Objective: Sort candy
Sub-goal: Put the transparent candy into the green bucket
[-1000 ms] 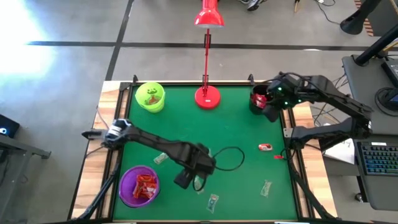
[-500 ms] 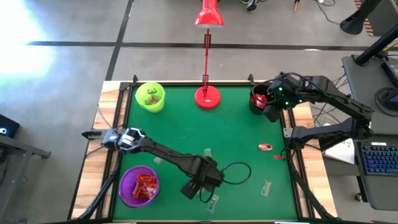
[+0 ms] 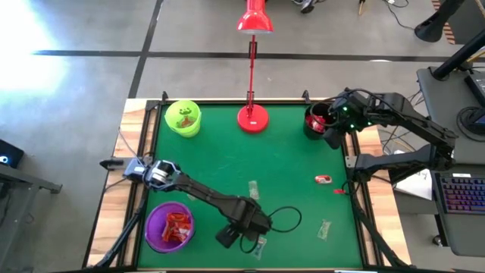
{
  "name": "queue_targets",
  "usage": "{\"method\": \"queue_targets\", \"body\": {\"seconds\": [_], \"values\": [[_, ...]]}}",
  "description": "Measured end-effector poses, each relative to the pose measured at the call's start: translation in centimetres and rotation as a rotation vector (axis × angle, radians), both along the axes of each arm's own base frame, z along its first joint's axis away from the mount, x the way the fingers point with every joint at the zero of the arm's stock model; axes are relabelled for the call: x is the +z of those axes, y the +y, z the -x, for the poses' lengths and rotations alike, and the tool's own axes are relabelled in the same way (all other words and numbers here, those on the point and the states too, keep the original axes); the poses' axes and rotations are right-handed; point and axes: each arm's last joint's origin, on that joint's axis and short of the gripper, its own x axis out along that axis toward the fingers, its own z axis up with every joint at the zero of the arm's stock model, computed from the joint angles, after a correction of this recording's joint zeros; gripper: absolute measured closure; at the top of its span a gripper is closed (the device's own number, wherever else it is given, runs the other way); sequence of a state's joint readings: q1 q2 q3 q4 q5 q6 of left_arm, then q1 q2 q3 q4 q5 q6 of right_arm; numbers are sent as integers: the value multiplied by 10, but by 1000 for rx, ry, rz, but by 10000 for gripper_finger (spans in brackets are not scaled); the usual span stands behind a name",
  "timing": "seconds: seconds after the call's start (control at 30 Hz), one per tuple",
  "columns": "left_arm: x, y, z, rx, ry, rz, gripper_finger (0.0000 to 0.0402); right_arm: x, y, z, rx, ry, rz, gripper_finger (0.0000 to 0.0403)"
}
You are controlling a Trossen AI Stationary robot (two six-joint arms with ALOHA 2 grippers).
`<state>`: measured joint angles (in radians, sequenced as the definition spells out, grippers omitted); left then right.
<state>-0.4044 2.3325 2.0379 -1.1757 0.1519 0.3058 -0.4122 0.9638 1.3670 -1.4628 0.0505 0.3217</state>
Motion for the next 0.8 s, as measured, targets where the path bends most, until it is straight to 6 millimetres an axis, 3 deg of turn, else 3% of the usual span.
{"method": "queue_targets", "body": {"seconds": [0.8], "values": [[-39,5,4,84,-14,-26,212,0,0,0,-31,-9,-12,266]]}}
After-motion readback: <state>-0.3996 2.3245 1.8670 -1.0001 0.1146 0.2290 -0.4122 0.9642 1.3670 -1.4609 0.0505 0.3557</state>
